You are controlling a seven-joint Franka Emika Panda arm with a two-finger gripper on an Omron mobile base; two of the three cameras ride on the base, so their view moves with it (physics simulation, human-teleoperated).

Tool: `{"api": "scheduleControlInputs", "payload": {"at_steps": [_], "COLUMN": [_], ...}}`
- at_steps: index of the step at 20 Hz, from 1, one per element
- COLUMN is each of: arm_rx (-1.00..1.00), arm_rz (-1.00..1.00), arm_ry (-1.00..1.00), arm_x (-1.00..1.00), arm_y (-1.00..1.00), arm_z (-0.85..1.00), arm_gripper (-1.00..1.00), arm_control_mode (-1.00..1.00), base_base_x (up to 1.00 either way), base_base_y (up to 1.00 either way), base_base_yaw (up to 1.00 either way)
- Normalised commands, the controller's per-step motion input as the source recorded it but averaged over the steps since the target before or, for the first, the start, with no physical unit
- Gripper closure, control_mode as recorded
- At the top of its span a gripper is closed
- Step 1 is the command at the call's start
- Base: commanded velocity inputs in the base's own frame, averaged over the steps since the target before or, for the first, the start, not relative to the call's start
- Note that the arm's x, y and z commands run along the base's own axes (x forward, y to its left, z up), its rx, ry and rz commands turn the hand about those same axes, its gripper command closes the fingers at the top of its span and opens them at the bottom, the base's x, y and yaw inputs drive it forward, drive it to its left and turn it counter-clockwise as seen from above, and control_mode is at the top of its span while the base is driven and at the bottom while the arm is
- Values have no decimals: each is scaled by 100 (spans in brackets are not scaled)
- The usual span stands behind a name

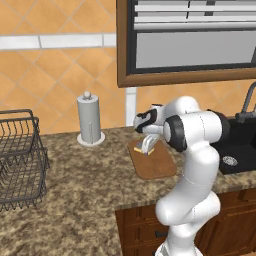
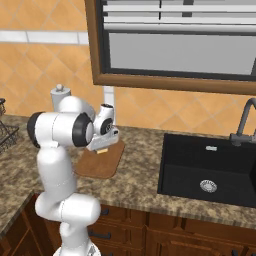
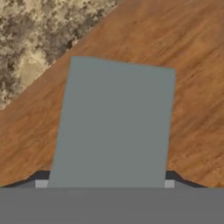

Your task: Pick up the sponge from the counter and clean the cutting board by briefly scrubbing or pressing down on the cutting board. Once finished, release the sponge.

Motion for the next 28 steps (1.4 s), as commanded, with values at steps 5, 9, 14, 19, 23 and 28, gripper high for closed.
{"api": "scheduleControlInputs", "payload": {"at_steps": [5,9,14,19,23,28], "arm_rx": [0,0,-2,-2,0,0], "arm_rz": [0,3,10,11,1,-8], "arm_ry": [0,0,4,5,1,0], "arm_x": [-100,-98,-81,-91,-67,-7], "arm_y": [0,9,31,19,-23,-72], "arm_z": [-15,-14,-18,-22,-21,-3], "arm_gripper": [100,100,100,100,100,100], "arm_control_mode": [-100,-100,-100,-100,-100,-100], "base_base_x": [0,0,0,0,0,0], "base_base_y": [0,0,0,0,0,0], "base_base_yaw": [0,0,0,0,0,0]}}
